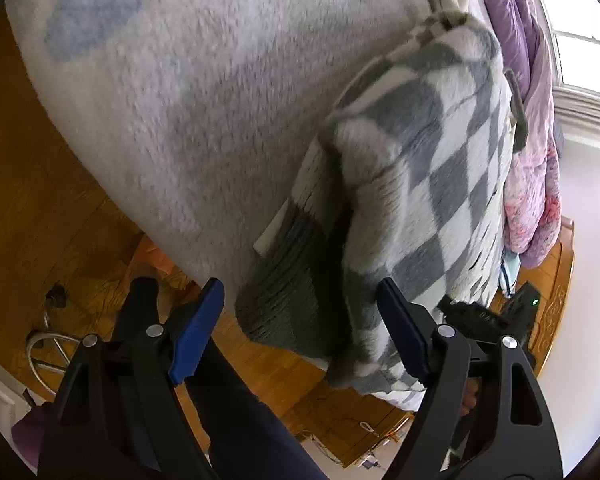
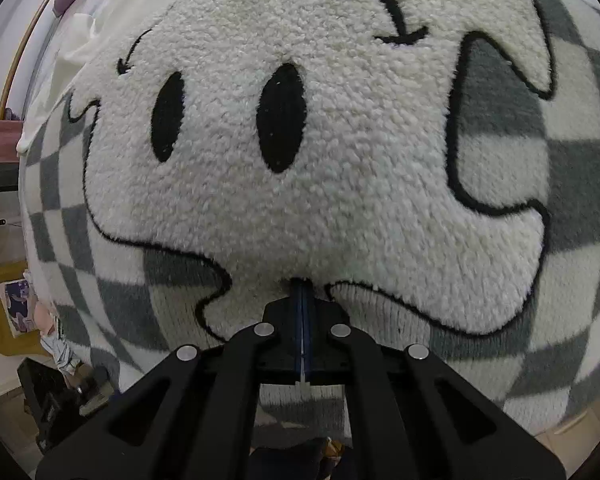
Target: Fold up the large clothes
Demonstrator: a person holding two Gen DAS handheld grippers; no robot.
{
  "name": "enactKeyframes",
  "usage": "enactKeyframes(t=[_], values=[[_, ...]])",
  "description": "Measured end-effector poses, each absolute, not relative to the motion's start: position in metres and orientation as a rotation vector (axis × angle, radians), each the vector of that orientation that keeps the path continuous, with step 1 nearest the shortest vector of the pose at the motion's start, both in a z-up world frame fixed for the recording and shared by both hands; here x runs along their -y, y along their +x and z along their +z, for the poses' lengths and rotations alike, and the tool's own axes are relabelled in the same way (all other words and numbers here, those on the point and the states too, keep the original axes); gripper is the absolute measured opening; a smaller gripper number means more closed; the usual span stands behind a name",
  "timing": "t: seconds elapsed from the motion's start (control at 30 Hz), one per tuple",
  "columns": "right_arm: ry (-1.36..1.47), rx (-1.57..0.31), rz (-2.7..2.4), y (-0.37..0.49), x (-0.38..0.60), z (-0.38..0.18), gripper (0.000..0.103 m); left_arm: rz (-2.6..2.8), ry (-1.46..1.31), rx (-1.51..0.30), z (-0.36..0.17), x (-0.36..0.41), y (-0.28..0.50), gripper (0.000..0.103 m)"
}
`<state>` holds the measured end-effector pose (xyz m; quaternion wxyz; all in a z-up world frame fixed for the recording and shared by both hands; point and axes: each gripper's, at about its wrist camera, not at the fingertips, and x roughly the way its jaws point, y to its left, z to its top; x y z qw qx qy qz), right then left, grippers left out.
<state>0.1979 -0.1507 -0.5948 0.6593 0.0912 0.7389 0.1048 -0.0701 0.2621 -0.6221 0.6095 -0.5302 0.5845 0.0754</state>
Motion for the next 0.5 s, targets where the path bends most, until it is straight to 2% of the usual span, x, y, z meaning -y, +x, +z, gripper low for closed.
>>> enactKeyframes(t=[0.17, 0.23, 0.27, 0.3, 0.37, 0.47, 0.5], values=[[0.161, -1.623, 0.278, 0.194, 0.143, -0.589, 0.0, 0.153, -1.245, -1.342, -0.63, -0.255, -0.06, 0.078], [0.16, -1.608, 0.282, 0.19, 0.151, -0.581, 0.0, 0.139, -1.205, -1.354, -0.63, -0.251, -0.052, 0.068], [0.145, -1.594, 0.285, 0.185, 0.155, -0.575, 0.0, 0.139, -1.183, -1.361, -0.63, -0.25, -0.05, 0.059], [0.1, -1.572, 0.297, 0.18, 0.149, -0.568, 0.005, 0.149, -1.153, -1.378, -0.63, -0.249, -0.047, 0.045], [0.036, -1.543, 0.337, 0.167, 0.137, -0.554, 0.006, 0.128, -1.178, -1.384, -0.628, -0.248, -0.046, 0.029], [0.004, -1.493, 0.466, 0.142, 0.11, -0.533, 0.007, 0.088, -1.171, -1.372, -0.605, -0.248, -0.042, 0.024], [-0.003, -1.477, 0.511, 0.134, 0.103, -0.528, 0.015, 0.066, -1.171, -1.361, -0.595, -0.248, -0.041, 0.023]])
